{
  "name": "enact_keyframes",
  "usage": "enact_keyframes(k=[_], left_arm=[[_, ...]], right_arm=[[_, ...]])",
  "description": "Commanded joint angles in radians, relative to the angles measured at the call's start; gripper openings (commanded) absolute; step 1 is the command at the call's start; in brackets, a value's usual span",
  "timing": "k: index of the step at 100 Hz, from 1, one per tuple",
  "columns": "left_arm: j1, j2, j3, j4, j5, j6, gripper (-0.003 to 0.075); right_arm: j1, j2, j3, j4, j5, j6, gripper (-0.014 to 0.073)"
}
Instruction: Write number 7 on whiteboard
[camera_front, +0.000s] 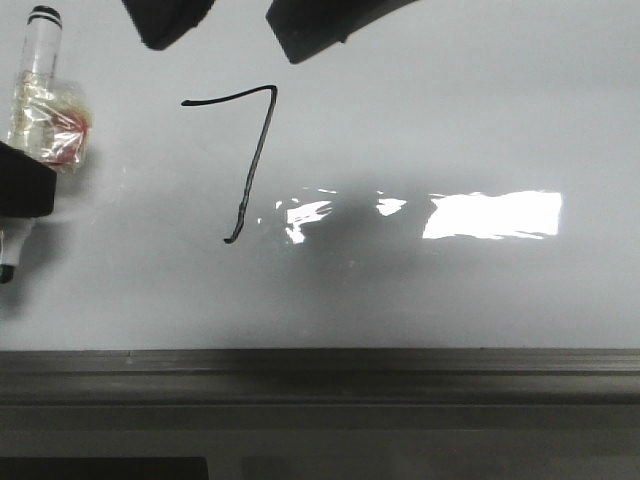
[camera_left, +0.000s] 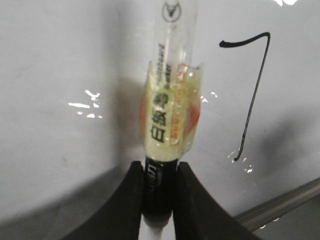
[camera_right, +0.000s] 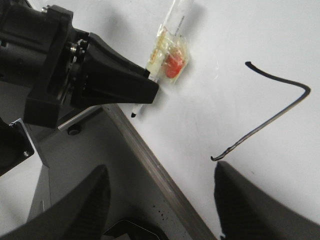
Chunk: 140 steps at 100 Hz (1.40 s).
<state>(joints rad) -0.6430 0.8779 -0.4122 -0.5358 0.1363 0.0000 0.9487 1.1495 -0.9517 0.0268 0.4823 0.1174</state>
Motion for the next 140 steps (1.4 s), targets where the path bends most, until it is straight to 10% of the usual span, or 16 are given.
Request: enact_keyframes(k=[1,20,62,79,107,140], left_arm=[[0.004,-0.002,-0.036,-0.002,-0.088,0.0,0.0069],[0.004,-0.002,-0.036,-0.002,-0.121,0.0,0.0309],[0.004,-0.016,-0.036,0.012,-0.123,0.0,0.0323],[0.002,-0.093,-0.036,0.025,-0.121,0.0,0.0323],[0.002,-0.32,-0.036,0.11,-0.118,0.0,-0.0024],[0.002,-0.596,0.008,0.279,-0.115,0.0,-0.002]], right_arm=[[-0.005,-0.02,-0.034,-0.006,-0.058,-0.008,0.0395],[-0.005,-0.02,-0.034,-0.006,-0.06,-0.008,0.0395],[-0.005,-0.035,-0.034,-0.006,-0.063,-0.008,0.0389],[-0.005,-0.094,-0.034,-0.05,-0.066,-0.008,0.0028],[-0.005,-0.267,0.003,-0.167,-0.087,-0.006,-0.0062],[-0.005,-0.596,0.27,-0.333,-0.355,-0.006,-0.0062]])
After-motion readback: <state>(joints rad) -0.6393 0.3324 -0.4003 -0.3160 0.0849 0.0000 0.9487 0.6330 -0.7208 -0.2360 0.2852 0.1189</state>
